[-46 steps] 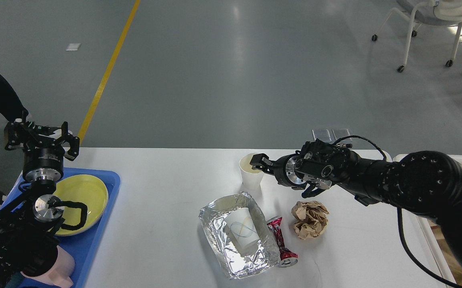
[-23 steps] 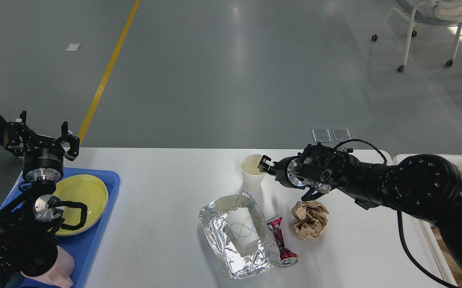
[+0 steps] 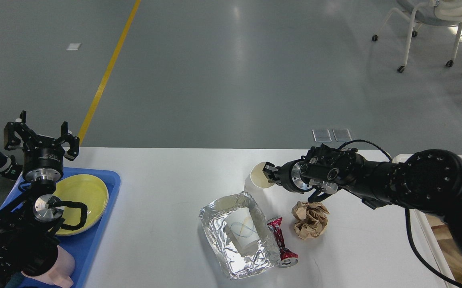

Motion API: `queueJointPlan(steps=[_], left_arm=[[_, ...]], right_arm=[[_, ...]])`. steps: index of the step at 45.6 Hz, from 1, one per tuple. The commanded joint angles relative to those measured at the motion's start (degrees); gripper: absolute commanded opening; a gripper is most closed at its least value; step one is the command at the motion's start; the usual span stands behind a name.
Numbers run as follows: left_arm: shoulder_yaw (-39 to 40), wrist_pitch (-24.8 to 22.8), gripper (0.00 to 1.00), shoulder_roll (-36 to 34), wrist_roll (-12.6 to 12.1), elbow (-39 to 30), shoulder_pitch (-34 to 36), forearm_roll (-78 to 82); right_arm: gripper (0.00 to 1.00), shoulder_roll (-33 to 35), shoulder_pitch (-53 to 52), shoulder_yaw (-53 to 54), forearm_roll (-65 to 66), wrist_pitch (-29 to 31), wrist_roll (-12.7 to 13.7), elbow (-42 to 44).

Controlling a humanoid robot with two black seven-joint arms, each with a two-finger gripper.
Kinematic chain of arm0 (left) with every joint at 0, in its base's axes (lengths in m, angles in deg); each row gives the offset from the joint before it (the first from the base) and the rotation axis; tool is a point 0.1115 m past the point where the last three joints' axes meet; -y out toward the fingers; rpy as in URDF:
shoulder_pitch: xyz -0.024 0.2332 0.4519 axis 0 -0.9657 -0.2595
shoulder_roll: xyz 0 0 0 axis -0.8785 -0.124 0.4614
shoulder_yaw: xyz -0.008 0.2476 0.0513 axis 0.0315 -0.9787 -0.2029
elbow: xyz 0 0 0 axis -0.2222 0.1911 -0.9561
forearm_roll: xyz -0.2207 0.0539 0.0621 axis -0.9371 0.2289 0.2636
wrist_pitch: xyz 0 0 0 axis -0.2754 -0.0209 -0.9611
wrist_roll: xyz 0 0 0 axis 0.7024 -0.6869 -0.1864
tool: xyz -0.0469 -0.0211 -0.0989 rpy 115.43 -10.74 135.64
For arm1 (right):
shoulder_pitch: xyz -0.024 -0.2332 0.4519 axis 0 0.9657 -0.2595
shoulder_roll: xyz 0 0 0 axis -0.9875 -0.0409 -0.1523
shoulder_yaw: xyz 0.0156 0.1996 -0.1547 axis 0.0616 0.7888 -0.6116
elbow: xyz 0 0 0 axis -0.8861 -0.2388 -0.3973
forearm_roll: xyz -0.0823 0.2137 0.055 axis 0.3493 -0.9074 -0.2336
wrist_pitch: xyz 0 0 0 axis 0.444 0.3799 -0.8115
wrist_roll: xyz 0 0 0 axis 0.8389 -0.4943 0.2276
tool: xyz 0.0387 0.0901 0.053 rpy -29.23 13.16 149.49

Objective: Tidy desktop
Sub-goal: 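Carry the paper cup over the white bin and release it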

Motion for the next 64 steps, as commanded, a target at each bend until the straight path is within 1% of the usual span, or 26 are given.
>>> queueJointPlan(steps=[1, 11, 13, 20, 24, 28, 30, 34, 37, 39, 40, 44, 48, 55, 58, 63, 64], left_arm=[[0.0, 0.0, 0.97, 0.0, 0.04, 0.0, 0.0, 0.02], [0.0, 0.0, 0.97, 0.0, -0.04, 0.0, 0.0, 0.02], [0.0, 0.0, 0.97, 0.0, -0.04, 0.0, 0.0, 0.02], [0.0, 0.0, 0.97, 0.0, -0.04, 0.0, 0.0, 0.02], [0.0, 0.0, 0.97, 0.0, 0.04, 0.0, 0.0, 0.02], [0.0, 0.0, 0.97, 0.0, -0.04, 0.0, 0.0, -0.07], [0.0, 0.0, 0.97, 0.0, 0.04, 0.0, 0.0, -0.07], [0.0, 0.0, 0.97, 0.0, -0.04, 0.0, 0.0, 0.02], [0.0, 0.0, 0.97, 0.0, -0.04, 0.0, 0.0, 0.02], [0.0, 0.0, 0.97, 0.0, -0.04, 0.0, 0.0, -0.07], [0.0, 0.0, 0.97, 0.0, -0.04, 0.0, 0.0, 0.02], [0.0, 0.0, 0.97, 0.0, -0.04, 0.0, 0.0, 0.02], [0.0, 0.0, 0.97, 0.0, -0.04, 0.0, 0.0, -0.07], [0.0, 0.0, 0.97, 0.0, -0.04, 0.0, 0.0, 0.02], [0.0, 0.0, 0.97, 0.0, -0.04, 0.0, 0.0, 0.02], [0.0, 0.0, 0.97, 0.0, -0.04, 0.0, 0.0, 0.02], [0.0, 0.0, 0.97, 0.0, -0.04, 0.0, 0.0, 0.02]], right_arm=[[0.0, 7.12, -6.46, 0.9, 0.04, 0.12, -0.42, -8.11], [0.0, 18.19, -17.01, 2.13, 0.04, 1.08, -0.51, -16.82], [0.0, 20.57, -19.12, 2.04, 0.04, 2.92, -0.51, -17.79], [0.0, 28.04, -27.38, 2.13, 0.04, 13.11, -0.51, -18.32], [0.0, 31.47, -32.04, 2.13, 0.04, 17.86, -0.51, -18.4], [0.0, 34.11, -34.86, 2.13, 0.04, 20.94, -0.51, -18.4], [0.0, 35.25, -35.13, 2.13, 0.04, 21.12, -0.51, -18.32], [0.0, 36.31, -33.72, 0.99, 0.39, 19.81, -0.42, -16.22], [0.0, 36.31, -30.92, -0.41, 0.48, 17.88, -0.33, -12.01], [0.0, 36.14, -27.06, -1.38, 0.4, 16.47, -0.33, -8.58], [0.0, 35.87, -22.6, -1.99, 0.4, 14.9, -0.33, -4.91], [0.0, 35.61, -14.4, -1.56, 0.48, 11.73, -0.33, 1.53], [0.0, 35.87, -6.05, -1.38, 0.48, 7.34, -0.42, 5.58], [0.0, 35.96, 6.69, -1.3, 0.48, -2.6, -0.42, 11.73], [0.0, 35.43, 10.92, -1.3, 0.48, -4.36, -0.33, 14.28], [0.0, 33.5, 15.75, -1.3, 0.48, -4.98, -0.42, 18.24], [0.12, 33.06, 16.46, -1.3, 0.48, -5.07, -0.42, 18.77]])
